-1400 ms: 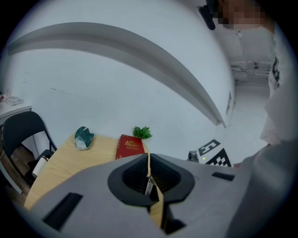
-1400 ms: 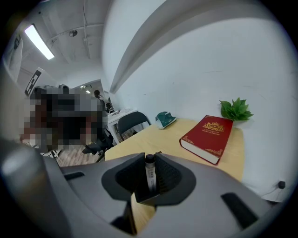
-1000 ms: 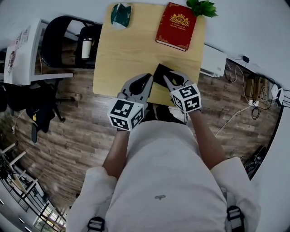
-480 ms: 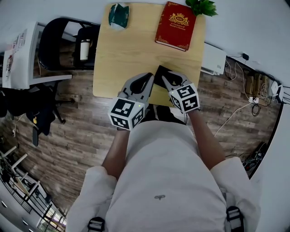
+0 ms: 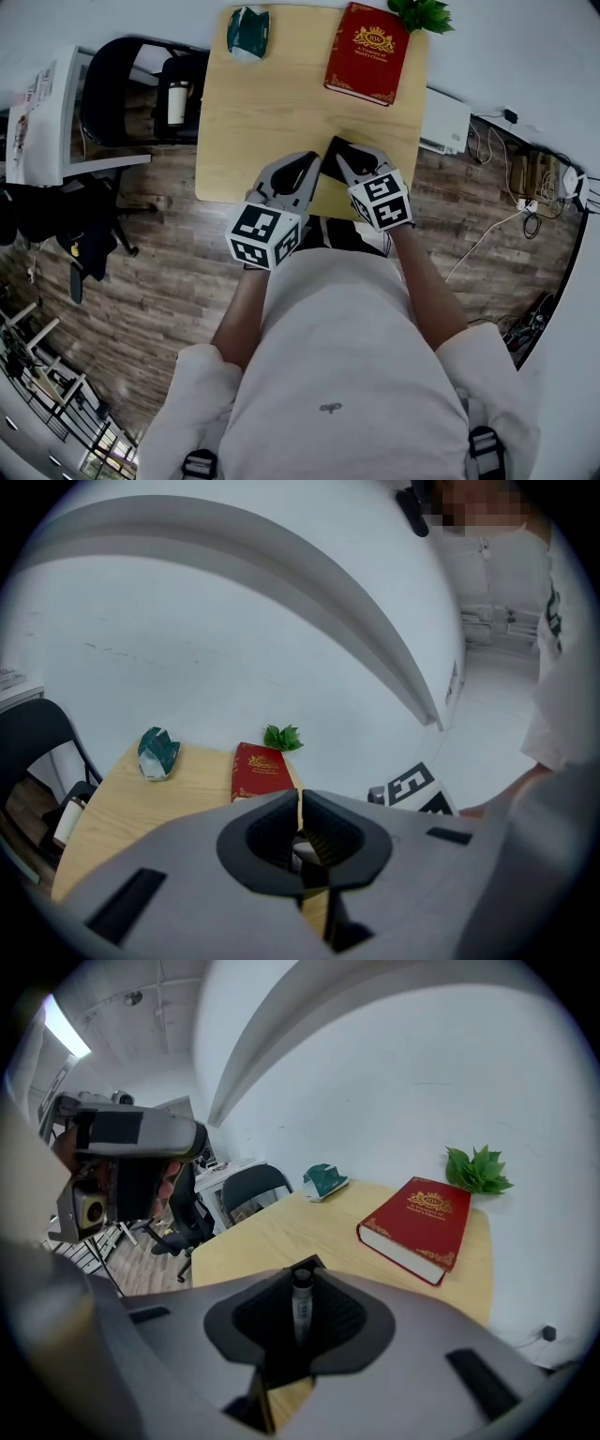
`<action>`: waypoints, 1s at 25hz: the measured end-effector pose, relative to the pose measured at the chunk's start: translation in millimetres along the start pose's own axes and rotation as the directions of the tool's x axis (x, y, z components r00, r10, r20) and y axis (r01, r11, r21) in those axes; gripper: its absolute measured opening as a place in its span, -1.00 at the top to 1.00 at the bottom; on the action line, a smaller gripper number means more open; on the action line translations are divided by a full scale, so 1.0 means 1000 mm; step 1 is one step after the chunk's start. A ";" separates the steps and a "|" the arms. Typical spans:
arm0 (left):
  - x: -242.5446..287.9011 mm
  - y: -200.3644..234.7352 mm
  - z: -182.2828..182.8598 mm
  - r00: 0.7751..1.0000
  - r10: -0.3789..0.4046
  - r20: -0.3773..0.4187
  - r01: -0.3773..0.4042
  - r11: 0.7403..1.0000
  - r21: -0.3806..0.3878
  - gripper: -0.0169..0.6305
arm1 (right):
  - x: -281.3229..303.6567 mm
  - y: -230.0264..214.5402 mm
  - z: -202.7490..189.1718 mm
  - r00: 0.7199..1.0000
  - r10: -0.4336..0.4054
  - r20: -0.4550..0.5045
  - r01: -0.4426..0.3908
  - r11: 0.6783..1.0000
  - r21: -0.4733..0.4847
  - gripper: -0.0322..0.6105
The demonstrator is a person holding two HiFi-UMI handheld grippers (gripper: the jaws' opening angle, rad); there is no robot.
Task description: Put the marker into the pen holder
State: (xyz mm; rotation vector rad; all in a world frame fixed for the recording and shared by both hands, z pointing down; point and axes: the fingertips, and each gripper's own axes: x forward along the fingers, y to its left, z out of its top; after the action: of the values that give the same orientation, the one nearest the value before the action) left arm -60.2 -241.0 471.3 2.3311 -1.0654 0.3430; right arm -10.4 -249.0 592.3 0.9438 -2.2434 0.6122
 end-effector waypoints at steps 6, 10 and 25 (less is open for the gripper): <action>-0.002 0.001 0.002 1.000 -0.003 0.002 0.003 1.000 0.001 0.90 | 0.002 0.000 0.002 1.000 0.001 -0.003 -0.001 1.000 -0.004 0.68; -0.002 0.002 0.000 1.000 -0.001 -0.003 0.001 1.000 -0.001 0.90 | 0.003 -0.001 0.001 1.000 0.004 -0.008 -0.004 1.000 0.000 0.68; -0.004 -0.002 0.001 1.000 0.002 0.003 -0.002 1.000 0.003 0.90 | 0.003 0.001 0.000 1.000 0.013 -0.012 -0.013 1.000 -0.006 0.67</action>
State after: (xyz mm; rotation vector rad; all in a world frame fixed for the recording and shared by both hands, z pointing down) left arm -61.1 -238.5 468.0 2.3337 -1.0700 0.3417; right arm -12.6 -249.9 593.9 0.9205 -2.2410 0.6147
